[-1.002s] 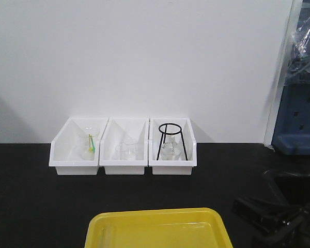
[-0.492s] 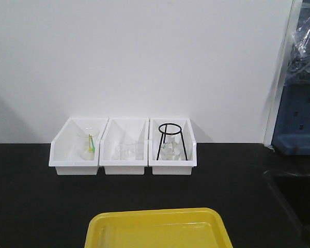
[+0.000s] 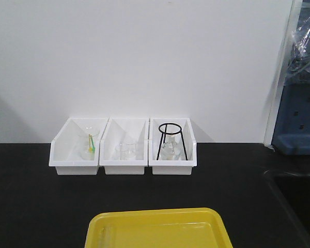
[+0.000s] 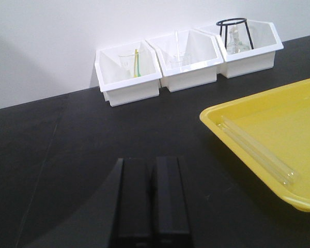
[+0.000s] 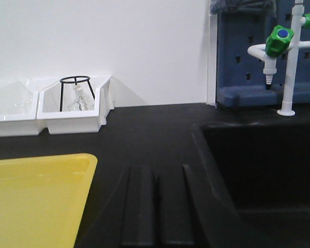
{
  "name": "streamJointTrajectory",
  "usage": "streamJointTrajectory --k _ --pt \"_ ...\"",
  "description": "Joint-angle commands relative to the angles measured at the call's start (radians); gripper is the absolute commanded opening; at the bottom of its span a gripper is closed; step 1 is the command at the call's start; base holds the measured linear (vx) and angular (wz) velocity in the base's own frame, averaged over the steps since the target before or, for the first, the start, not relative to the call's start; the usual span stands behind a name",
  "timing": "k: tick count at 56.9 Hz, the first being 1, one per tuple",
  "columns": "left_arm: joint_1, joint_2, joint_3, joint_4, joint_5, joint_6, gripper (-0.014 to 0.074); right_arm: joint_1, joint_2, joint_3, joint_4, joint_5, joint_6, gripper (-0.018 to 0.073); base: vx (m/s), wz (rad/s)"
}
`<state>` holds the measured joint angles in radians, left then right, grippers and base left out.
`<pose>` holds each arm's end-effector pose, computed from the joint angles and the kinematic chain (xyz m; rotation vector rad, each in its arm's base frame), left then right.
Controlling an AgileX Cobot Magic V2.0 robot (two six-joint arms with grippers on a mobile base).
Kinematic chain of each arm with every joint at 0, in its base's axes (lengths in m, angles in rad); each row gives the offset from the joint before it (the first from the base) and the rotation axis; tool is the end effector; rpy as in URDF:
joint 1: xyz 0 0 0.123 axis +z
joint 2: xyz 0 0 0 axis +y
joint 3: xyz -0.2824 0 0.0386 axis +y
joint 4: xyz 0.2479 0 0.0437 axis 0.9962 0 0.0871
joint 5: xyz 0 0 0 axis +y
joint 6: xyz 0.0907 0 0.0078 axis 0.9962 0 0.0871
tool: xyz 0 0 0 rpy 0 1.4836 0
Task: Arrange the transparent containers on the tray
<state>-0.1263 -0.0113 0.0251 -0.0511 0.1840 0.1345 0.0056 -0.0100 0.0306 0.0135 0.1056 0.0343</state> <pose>0.0556 -0.0079 0.1885 0.1837 1.6712 -0.0395 0.0569 0.0005 0.1937 0.0328 1.6096 0.0424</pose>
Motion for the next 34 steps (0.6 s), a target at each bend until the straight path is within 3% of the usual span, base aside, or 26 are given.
streamJointTrajectory --k 1,34 --pt "0.001 -0.023 0.038 -0.002 -0.082 -0.008 -0.0001 -0.006 -0.005 0.009 -0.014 -0.068 -0.012 -0.0013 0.00 0.00" --pt "0.001 -0.023 0.038 -0.002 -0.082 -0.008 -0.0001 -0.006 -0.005 0.009 -0.014 -0.067 -0.012 -0.0013 0.00 0.00"
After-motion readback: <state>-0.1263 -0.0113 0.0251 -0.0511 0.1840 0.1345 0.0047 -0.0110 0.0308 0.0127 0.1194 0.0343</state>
